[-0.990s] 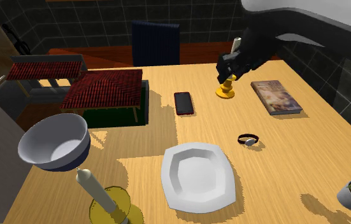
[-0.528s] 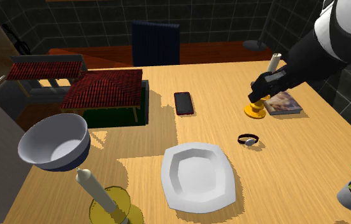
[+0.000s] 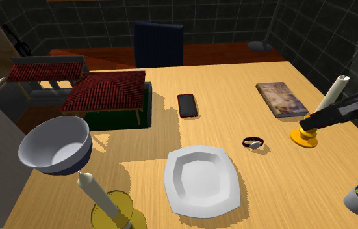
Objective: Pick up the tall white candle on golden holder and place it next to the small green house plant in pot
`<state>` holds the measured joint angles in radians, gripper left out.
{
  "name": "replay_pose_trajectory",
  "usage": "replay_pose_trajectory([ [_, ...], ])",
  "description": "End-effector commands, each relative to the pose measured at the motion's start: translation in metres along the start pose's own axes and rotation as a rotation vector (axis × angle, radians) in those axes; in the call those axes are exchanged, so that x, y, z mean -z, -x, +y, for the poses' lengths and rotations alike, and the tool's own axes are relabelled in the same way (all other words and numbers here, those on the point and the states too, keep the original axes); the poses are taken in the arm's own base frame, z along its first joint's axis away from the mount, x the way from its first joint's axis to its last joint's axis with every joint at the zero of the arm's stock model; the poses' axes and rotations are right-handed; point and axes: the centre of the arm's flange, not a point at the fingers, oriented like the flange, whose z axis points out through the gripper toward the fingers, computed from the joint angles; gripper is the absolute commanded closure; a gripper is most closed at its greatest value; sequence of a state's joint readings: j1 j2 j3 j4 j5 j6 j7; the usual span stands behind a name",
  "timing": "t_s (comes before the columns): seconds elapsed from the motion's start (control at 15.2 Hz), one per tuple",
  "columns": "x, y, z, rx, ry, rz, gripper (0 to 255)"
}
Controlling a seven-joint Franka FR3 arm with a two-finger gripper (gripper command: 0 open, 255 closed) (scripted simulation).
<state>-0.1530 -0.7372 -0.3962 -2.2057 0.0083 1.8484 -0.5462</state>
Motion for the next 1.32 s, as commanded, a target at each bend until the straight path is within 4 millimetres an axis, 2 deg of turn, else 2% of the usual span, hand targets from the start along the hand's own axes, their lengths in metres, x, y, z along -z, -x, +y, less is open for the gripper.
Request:
replay_pose_trajectory([
  [0.0,0.013,0.026,0.010,0.001,-0.001,0.000,255],
  [0.86,0.084,0.172,0.068,0.001,-0.001,0.000,255],
  [0.92,0.093,0.190,0.075,0.001,-0.001,0.000,255],
  [1.25,0.069,0.201,0.077,0.001,-0.001,0.000,255],
])
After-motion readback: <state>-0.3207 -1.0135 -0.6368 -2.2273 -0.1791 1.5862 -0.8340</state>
